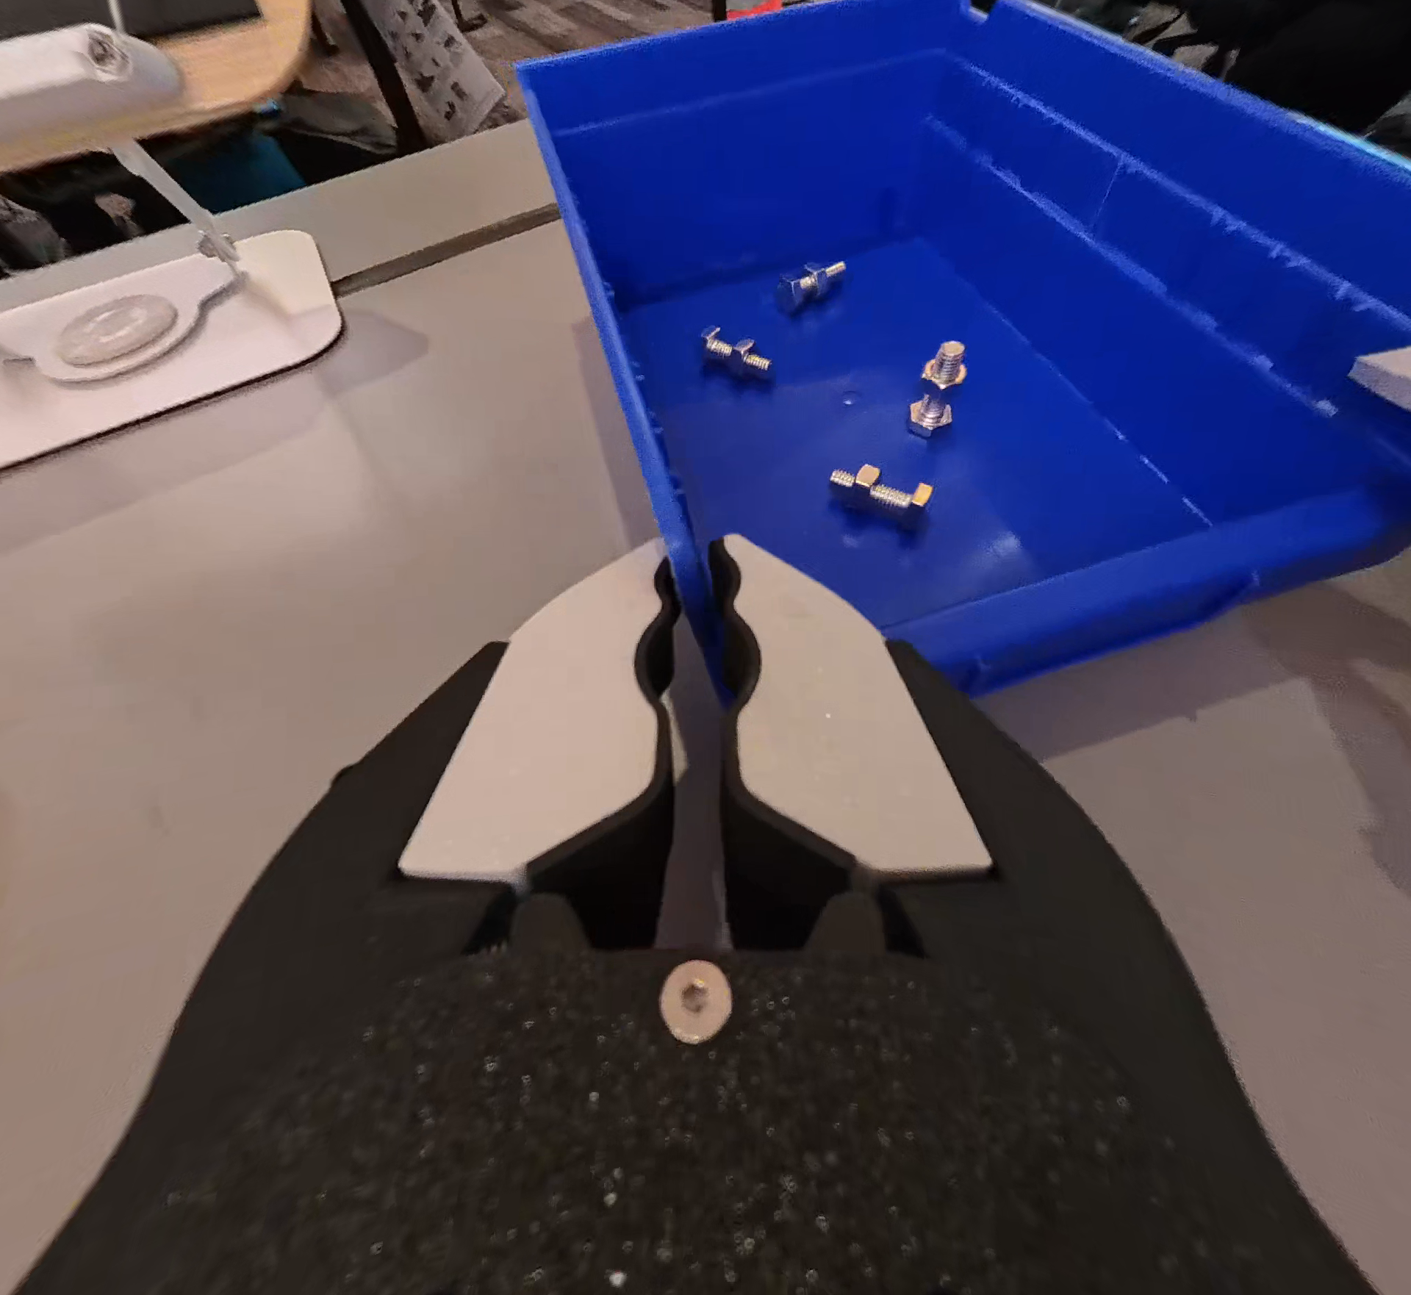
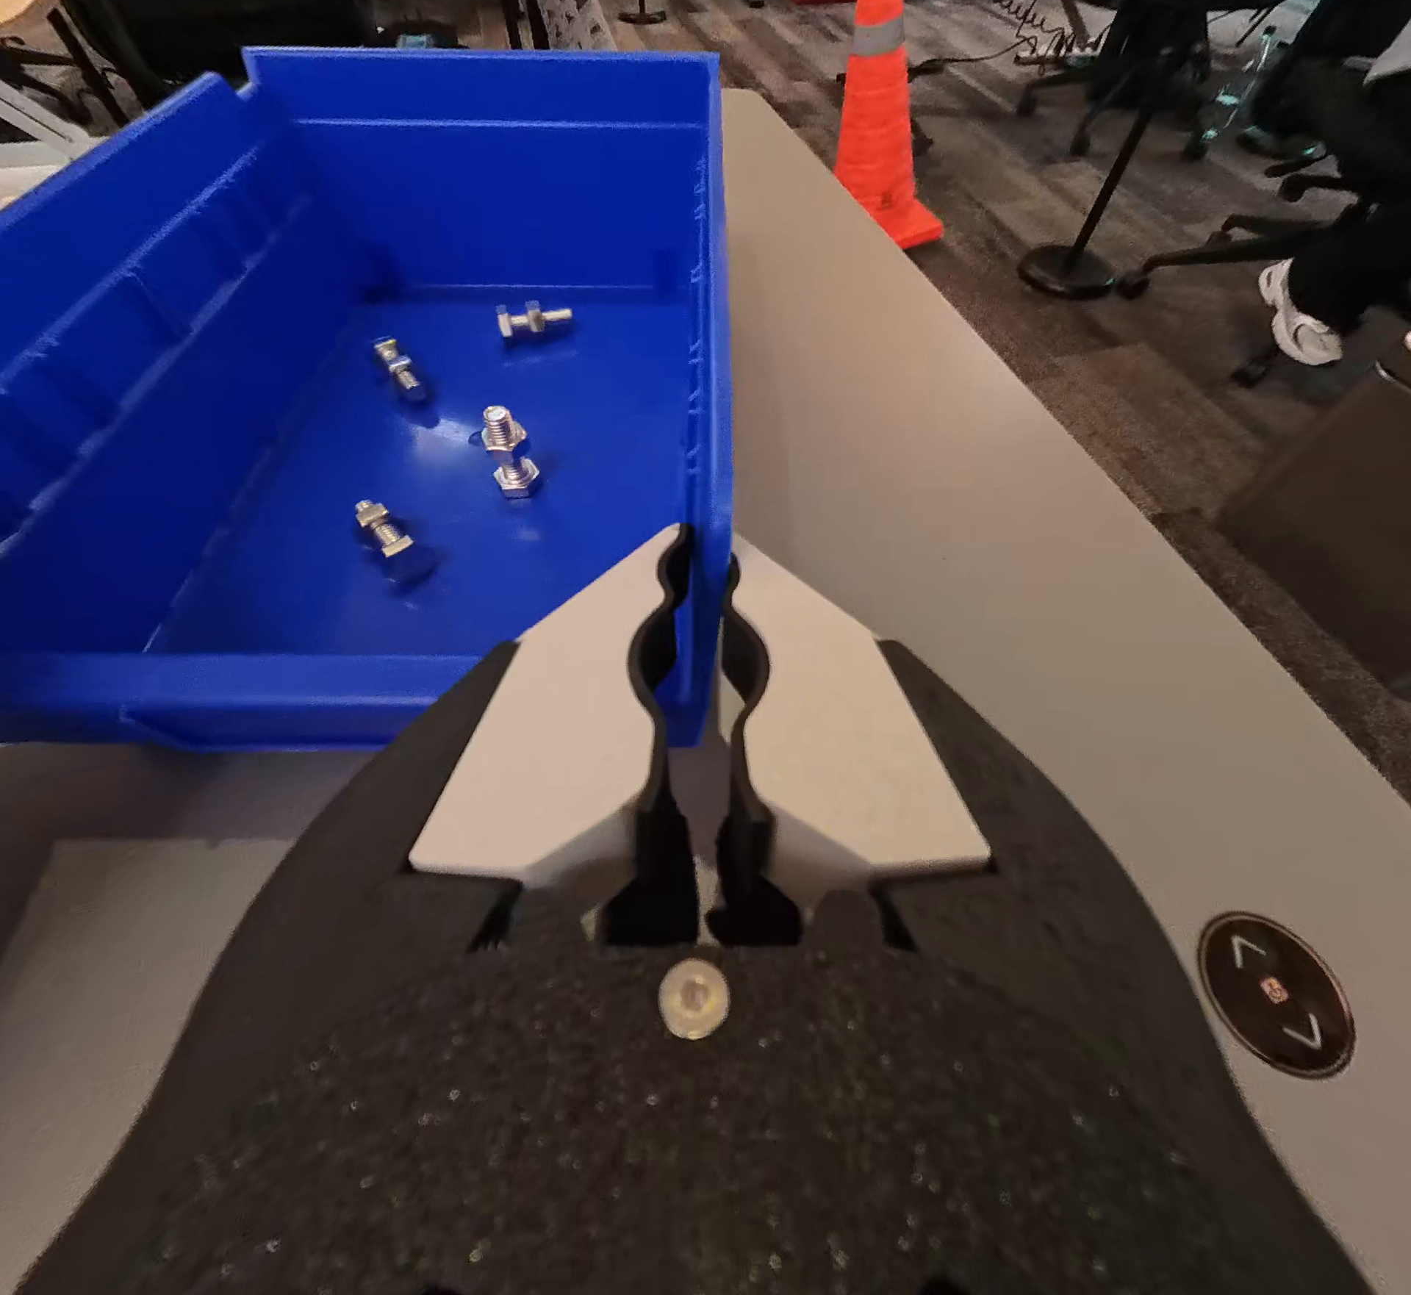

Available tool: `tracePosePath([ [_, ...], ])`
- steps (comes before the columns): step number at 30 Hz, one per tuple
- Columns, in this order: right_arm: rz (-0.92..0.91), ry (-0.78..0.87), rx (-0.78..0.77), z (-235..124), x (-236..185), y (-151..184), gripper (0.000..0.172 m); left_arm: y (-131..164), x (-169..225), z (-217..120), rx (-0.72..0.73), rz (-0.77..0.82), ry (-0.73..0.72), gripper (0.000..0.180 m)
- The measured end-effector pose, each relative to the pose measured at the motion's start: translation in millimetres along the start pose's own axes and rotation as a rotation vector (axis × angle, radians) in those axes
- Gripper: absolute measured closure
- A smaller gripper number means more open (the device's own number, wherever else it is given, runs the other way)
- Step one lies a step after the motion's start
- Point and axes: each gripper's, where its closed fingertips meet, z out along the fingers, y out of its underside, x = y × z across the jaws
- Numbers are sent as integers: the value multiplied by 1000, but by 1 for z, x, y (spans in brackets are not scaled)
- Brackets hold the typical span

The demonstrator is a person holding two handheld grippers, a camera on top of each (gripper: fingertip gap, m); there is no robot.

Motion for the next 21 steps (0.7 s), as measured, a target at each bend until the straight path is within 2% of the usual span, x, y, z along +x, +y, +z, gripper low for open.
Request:
tracePosePath([
  [4, 52, -30, 18, -7, -11, -9, 170, -4, -10, -2, 13, -56, 33, 175],
  [7, 29, -22, 103, -25, -32, -28, 170, -18, -26, -24, 89, -36, 2, 176],
  [10, 3, -56, 163, -37, -63, -42, 170, -21, -52, -46, 84, -82, 9, 175],
  [16, -53, -213, 198, -55, -154, -44, 170, -4, -123, -111, 139, -75, -113, 175],
  [21, -86, -339, 152, -59, -234, -22, 170, 34, -184, -156, 115, -106, -229, 175],
])
